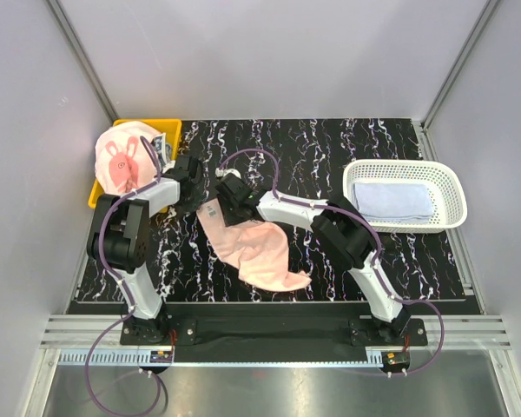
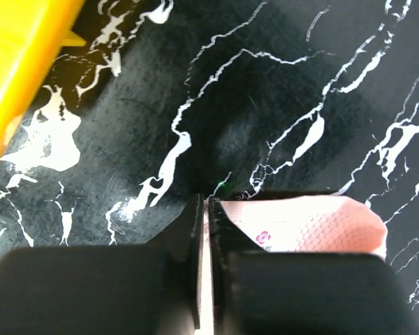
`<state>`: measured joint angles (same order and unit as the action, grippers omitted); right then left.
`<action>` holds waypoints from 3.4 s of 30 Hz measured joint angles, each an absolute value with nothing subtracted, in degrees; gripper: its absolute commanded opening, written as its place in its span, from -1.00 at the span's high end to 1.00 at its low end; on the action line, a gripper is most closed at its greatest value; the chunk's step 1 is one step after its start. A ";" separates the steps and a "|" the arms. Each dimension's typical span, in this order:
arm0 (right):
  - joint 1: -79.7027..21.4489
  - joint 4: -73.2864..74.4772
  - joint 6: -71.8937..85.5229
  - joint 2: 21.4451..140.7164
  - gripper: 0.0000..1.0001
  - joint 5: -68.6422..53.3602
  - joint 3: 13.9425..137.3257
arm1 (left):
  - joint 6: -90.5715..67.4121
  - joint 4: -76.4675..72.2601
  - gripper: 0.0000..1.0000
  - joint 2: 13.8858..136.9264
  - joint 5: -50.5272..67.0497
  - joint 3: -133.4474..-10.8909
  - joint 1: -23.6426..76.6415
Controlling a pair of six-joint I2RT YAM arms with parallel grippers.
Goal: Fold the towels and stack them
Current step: Flatten out the crumpled towel
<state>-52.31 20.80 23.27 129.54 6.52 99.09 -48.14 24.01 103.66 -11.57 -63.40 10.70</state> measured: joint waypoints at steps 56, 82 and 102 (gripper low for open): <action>-57.93 8.84 25.47 127.79 0.22 16.51 91.98 | -44.42 23.86 1.00 104.14 -10.41 -64.14 11.14; -60.75 9.30 22.92 127.68 0.24 23.77 91.66 | -43.46 24.29 1.00 104.62 -9.65 -64.79 11.11; -60.75 8.34 22.94 128.42 0.52 26.46 91.24 | -43.38 24.27 1.00 104.62 -9.19 -64.79 10.83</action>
<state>-60.75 8.34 22.94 128.42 26.46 91.24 -43.38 24.27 104.62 -9.19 -64.79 10.83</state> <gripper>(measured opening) 0.236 0.012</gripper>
